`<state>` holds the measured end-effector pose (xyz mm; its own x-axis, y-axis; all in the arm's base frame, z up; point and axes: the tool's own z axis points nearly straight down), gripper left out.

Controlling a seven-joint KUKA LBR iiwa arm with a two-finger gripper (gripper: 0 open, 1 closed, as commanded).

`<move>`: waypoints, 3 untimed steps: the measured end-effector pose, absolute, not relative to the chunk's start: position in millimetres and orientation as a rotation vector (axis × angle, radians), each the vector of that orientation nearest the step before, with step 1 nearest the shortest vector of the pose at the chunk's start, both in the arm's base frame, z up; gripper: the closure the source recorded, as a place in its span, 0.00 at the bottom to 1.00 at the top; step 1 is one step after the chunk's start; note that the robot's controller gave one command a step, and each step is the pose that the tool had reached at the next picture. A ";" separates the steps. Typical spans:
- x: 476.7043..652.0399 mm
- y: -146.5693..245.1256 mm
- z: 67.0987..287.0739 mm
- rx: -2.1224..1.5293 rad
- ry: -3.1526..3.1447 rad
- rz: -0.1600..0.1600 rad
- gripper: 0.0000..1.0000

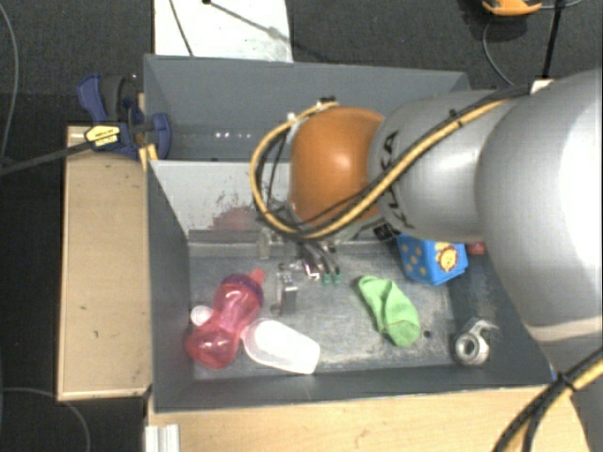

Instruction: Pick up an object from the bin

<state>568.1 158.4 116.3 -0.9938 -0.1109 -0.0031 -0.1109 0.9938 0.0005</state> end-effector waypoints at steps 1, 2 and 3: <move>568.2 191.9 111.0 -0.256 3.127 0.005 0.00; 569.7 219.6 121.9 -0.764 3.043 0.001 0.00; 524.0 244.8 74.3 -0.837 3.023 -0.003 0.00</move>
Offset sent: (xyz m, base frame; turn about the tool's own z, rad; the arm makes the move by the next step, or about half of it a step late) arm 0.0013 0.0762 0.0101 -0.4664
